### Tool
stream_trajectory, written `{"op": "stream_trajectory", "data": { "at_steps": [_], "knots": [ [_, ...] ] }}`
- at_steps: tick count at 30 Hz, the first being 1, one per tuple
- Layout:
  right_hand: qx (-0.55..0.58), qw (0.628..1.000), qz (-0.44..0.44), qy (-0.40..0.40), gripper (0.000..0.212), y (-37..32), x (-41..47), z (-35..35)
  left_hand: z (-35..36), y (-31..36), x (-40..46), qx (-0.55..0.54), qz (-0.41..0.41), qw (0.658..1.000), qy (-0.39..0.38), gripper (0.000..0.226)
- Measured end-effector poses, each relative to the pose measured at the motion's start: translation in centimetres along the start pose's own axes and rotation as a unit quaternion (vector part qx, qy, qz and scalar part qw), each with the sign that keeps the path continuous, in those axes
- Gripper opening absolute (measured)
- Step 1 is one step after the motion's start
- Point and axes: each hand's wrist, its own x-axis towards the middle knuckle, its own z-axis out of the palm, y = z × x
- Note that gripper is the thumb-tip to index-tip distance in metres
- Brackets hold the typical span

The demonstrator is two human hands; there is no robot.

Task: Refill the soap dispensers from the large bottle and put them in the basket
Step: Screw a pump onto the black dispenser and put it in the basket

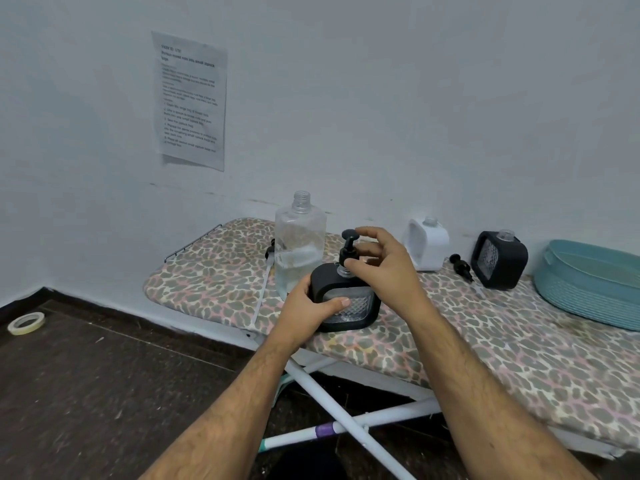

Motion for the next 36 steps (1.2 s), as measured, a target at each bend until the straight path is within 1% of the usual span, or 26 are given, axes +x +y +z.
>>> {"op": "stream_trajectory", "data": {
  "at_steps": [1,3,5,7,9,10,12,14,15,16,18,22,25,28,30,34,36],
  "knots": [
    [0.006,1.000,0.002,-0.005,0.043,0.0,-0.2,0.0,0.0,-0.1,0.0,0.001,-0.001,1.000,0.001,0.058],
    [0.003,1.000,0.005,-0.012,0.036,0.0,-0.5,0.0,-0.1,-0.3,0.1,0.005,-0.001,1.000,0.003,0.057],
    [-0.027,1.000,0.002,-0.015,0.028,0.1,-0.6,0.0,-0.1,-0.4,0.2,0.008,0.000,1.000,0.004,0.056],
    [-0.034,0.999,0.010,-0.012,0.022,0.3,-0.5,0.0,-0.1,-0.5,0.3,0.010,0.001,1.000,-0.001,0.060],
    [-0.036,0.999,0.021,-0.007,0.021,0.2,-0.3,0.0,-0.1,-0.5,0.3,0.012,0.003,1.000,-0.004,0.066],
    [-0.046,0.999,0.022,-0.008,0.025,0.1,-0.1,0.0,-0.1,-0.5,0.3,0.013,0.002,1.000,-0.002,0.068],
    [-0.057,0.998,0.030,-0.025,0.040,-0.4,0.2,0.0,-0.2,-0.6,0.3,0.017,-0.001,1.000,0.002,0.070],
    [-0.003,0.998,0.043,-0.044,0.054,-0.8,0.4,-0.1,-0.2,-0.7,0.2,0.017,-0.001,1.000,0.000,0.070],
    [0.028,0.997,0.047,-0.046,0.058,-1.0,0.5,-0.2,-0.2,-0.7,0.2,0.017,-0.001,1.000,-0.001,0.071],
    [0.048,0.997,0.046,-0.046,0.059,-1.1,0.6,-0.3,-0.2,-0.6,0.3,0.019,-0.002,1.000,0.000,0.072],
    [0.053,0.997,0.037,-0.051,0.061,-1.2,0.6,-0.4,-0.2,-0.6,0.3,0.021,-0.002,1.000,0.000,0.074],
    [0.016,0.999,0.032,-0.040,0.070,-0.9,0.5,0.1,-0.2,-0.5,0.2,0.024,0.000,1.000,-0.001,0.072],
    [0.015,0.998,0.036,-0.057,0.069,-0.9,0.7,0.1,-0.2,-0.5,0.0,0.020,0.000,1.000,-0.001,0.062],
    [0.037,0.996,0.041,-0.073,0.067,-1.0,0.7,-0.3,-0.1,-0.3,0.1,0.018,-0.002,1.000,-0.001,0.065],
    [0.023,0.997,0.035,-0.062,0.069,-1.2,0.6,-0.3,-0.1,-0.3,0.1,0.019,-0.004,1.000,0.001,0.069],
    [-0.056,0.998,0.020,-0.025,0.074,-1.1,0.4,0.0,-0.2,-0.3,0.0,0.024,-0.003,1.000,-0.002,0.067],
    [-0.030,0.999,0.025,-0.036,0.068,-0.9,0.2,0.1,-0.2,-0.3,0.0,0.022,-0.001,1.000,-0.002,0.069]
  ]
}}
